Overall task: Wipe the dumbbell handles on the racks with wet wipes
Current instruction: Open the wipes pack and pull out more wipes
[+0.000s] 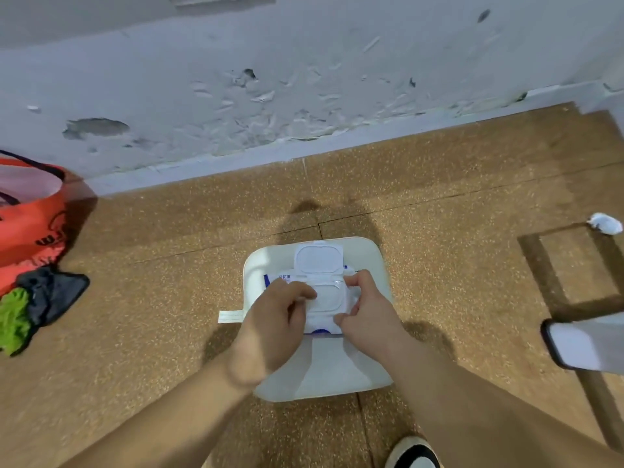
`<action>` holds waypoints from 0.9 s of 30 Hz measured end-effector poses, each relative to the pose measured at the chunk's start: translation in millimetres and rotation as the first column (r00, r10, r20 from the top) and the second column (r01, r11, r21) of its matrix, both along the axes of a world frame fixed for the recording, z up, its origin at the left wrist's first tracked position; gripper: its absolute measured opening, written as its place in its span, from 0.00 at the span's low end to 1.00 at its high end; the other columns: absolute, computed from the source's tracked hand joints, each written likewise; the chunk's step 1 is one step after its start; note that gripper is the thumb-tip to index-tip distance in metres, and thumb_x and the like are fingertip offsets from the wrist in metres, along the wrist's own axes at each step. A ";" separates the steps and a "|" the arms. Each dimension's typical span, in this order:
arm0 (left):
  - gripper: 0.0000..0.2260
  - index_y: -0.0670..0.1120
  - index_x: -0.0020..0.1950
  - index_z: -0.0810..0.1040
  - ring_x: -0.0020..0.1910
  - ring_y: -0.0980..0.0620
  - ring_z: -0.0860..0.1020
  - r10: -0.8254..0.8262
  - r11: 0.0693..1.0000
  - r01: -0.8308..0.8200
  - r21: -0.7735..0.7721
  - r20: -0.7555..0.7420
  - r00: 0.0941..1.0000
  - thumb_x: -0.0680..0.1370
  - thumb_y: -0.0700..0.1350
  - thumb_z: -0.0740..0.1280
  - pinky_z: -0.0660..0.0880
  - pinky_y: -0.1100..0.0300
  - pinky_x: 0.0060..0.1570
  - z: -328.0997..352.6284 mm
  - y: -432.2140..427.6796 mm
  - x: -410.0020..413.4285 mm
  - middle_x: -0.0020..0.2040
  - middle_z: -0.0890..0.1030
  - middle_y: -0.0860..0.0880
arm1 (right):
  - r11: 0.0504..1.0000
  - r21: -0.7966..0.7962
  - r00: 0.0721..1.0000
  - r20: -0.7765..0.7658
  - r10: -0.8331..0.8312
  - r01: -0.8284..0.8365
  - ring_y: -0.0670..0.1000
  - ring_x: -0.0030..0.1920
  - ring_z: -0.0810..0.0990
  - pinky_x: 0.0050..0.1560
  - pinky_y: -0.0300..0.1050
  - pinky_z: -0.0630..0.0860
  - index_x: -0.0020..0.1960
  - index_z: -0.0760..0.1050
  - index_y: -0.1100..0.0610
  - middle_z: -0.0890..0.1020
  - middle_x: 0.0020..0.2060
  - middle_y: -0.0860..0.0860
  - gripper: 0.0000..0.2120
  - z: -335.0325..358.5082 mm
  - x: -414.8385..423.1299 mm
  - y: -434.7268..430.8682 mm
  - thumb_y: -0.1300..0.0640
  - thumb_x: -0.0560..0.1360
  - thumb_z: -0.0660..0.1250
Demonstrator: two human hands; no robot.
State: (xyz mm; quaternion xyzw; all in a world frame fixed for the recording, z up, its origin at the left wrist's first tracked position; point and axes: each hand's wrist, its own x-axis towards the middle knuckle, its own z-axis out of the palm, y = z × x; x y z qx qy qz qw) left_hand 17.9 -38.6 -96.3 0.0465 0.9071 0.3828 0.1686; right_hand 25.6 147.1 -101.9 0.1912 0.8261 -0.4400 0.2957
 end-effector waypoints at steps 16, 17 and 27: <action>0.11 0.56 0.58 0.81 0.59 0.50 0.73 -0.441 0.774 0.293 -0.561 -0.144 0.886 0.79 0.57 0.66 0.75 0.53 0.54 4.2 11.5 -37.5 0.56 0.74 0.52 | 0.987 -0.087 0.990 -0.031 -0.136 0.133 0.53 0.38 0.77 0.38 0.47 0.74 0.56 0.70 0.43 0.78 0.44 0.53 0.23 -14.7 0.8 1.9 0.61 0.67 0.72; 0.10 0.56 0.57 0.82 0.59 0.51 0.73 -0.415 0.794 0.288 -0.535 -0.132 0.900 0.79 0.57 0.67 0.74 0.54 0.54 2.4 11.1 -38.0 0.55 0.74 0.53 | 0.984 -0.112 0.989 -0.022 -0.144 0.141 0.54 0.38 0.77 0.37 0.47 0.73 0.55 0.70 0.42 0.78 0.44 0.53 0.22 -15.7 0.3 2.8 0.58 0.67 0.73; 0.09 0.51 0.38 0.73 0.43 0.49 0.75 -0.360 0.831 0.300 -0.469 -0.041 0.932 0.78 0.48 0.63 0.72 0.56 0.39 -3.9 24.3 -42.3 0.41 0.77 0.52 | 0.977 -0.147 0.981 -0.101 -0.167 0.152 0.53 0.35 0.72 0.35 0.45 0.70 0.58 0.71 0.43 0.74 0.39 0.52 0.20 -24.8 13.5 1.9 0.49 0.71 0.77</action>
